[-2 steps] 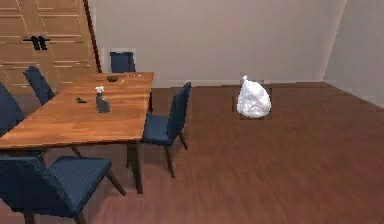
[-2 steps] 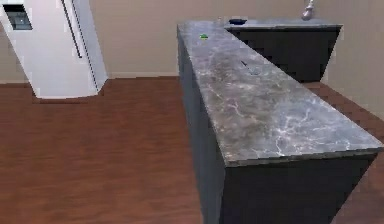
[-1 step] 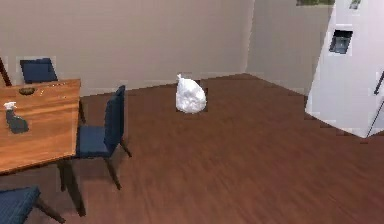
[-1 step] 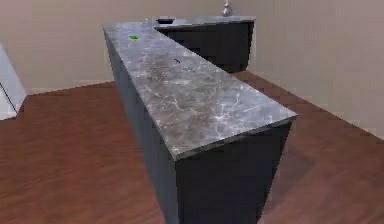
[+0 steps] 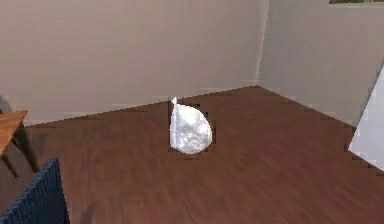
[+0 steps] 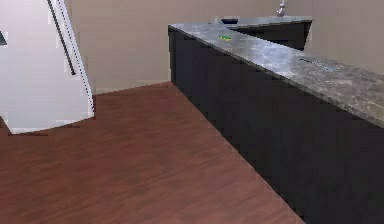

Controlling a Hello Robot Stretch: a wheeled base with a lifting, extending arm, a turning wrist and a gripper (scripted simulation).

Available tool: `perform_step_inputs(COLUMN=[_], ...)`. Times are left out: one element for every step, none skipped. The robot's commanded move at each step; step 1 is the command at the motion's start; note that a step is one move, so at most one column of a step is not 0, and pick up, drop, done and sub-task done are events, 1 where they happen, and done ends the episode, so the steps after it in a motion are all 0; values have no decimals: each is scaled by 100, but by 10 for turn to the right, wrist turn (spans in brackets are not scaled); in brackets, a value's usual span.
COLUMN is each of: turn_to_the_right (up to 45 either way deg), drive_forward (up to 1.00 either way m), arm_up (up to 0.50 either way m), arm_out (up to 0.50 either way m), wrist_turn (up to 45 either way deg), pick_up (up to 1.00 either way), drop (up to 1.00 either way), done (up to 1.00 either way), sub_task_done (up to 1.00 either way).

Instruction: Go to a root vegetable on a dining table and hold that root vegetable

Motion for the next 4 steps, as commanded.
perform_step_inputs(turn_to_the_right=[-30,150,0,-210], drive_forward=[0,0,35,0], arm_up=[0,0,0,0], arm_out=[0,0,0,0], wrist_turn=[0,0,0,0], pick_up=[0,0,0,0], drop=[0,0,0,0], done=[0,0,0,0], sub_task_done=[0,0,0,0])
